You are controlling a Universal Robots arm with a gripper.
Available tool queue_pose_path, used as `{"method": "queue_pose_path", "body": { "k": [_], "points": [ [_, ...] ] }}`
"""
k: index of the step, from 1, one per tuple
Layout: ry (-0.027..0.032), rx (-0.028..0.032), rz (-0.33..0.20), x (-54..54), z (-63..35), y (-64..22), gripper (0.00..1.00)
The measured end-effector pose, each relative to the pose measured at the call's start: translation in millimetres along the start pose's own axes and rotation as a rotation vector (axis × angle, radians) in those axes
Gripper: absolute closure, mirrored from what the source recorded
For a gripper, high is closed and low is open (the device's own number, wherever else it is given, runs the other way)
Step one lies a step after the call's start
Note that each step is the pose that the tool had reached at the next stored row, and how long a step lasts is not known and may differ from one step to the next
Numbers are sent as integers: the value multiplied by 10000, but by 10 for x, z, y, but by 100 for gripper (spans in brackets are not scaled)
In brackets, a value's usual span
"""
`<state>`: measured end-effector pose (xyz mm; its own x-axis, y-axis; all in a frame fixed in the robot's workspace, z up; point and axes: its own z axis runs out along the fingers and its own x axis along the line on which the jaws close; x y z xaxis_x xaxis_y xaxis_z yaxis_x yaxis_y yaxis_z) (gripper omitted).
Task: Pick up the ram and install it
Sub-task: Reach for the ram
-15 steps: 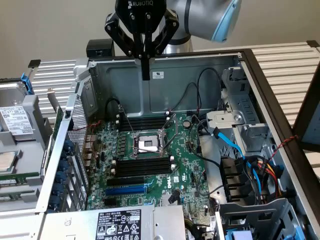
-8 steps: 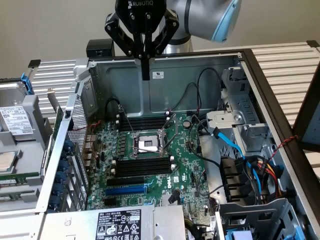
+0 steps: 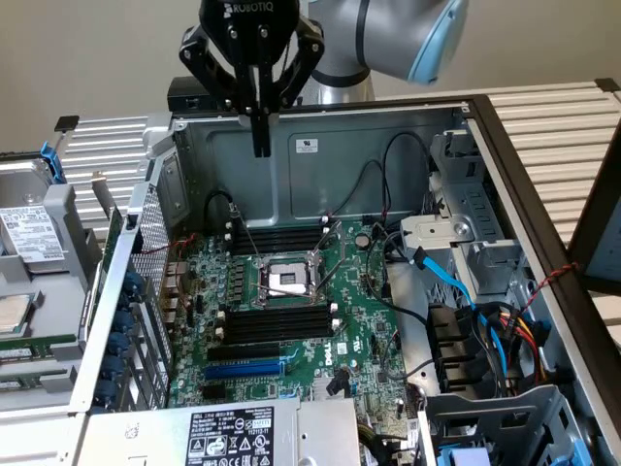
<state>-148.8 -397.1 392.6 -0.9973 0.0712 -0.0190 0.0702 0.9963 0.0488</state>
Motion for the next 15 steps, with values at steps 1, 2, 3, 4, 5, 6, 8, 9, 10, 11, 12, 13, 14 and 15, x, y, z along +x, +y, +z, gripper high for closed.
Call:
{"method": "queue_pose_path", "body": {
  "k": [1,2,3,4,5,6,8,9,10,11,12,13,14,15],
  "points": [
    [-1,-1,0,45,0,3,82],
    [0,0,-1,90,-2,6,75],
    [0,0,0,137,-2,9,75],
    [0,0,1,184,-3,12,75],
    [0,0,0,229,-3,13,75],
    [1,0,-1,273,-4,15,75],
    [0,-1,0,367,-5,17,75],
    [0,0,-1,412,-6,17,75],
    [0,0,0,458,-7,17,75],
    [0,0,0,502,-8,17,75],
    [0,0,0,546,-9,16,75],
    [0,0,-1,592,-10,15,75],
    [1,0,0,639,-11,14,75],
    [0,-1,1,684,-10,13,75]
  ]
}}
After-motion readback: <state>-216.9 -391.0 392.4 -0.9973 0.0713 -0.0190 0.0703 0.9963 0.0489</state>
